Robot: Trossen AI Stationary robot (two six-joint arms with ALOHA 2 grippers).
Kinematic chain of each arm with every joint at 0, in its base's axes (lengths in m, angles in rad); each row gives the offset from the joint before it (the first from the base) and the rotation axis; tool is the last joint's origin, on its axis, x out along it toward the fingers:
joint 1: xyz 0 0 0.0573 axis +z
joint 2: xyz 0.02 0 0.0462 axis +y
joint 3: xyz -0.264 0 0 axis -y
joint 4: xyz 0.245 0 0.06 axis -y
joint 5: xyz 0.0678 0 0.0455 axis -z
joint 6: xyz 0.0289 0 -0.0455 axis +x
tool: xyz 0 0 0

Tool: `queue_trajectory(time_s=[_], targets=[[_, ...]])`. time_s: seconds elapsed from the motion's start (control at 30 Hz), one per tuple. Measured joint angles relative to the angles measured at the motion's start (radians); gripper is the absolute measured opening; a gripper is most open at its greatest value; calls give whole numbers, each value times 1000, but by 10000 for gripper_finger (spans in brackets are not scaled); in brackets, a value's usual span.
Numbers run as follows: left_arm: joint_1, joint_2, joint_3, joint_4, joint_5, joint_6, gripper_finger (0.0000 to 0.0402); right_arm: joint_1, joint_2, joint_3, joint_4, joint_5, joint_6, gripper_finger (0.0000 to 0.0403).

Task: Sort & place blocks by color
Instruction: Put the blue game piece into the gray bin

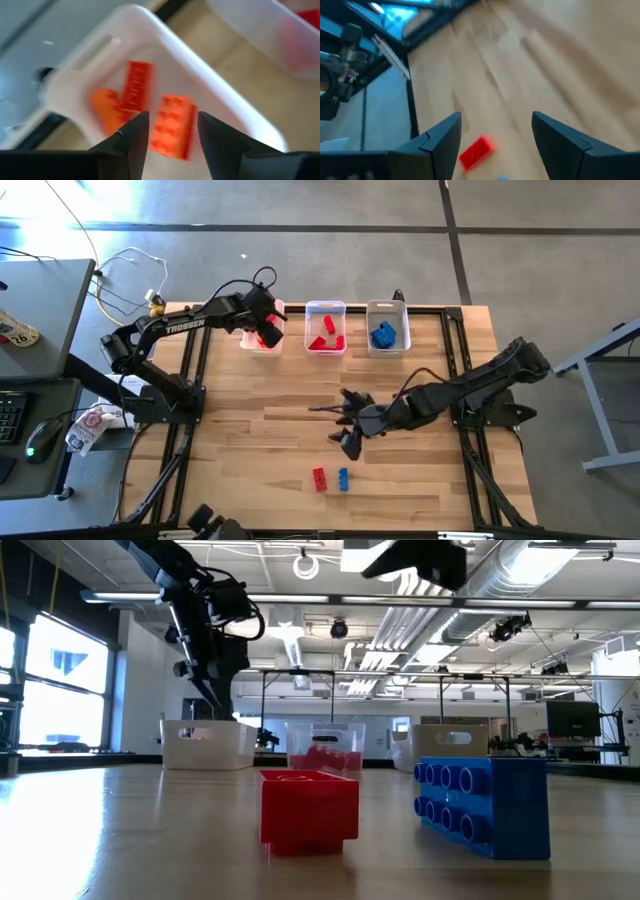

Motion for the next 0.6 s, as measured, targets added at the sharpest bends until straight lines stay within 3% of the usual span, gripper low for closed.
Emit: queue_trajectory(time_s=[0.27,0.6], targets=[[-17,0,0,-56,225,-62,154,9,80,0,-28,-191,166,227],[-75,0,0,-84,279,-116,154,67,105,0,-2,-256,259,227]])
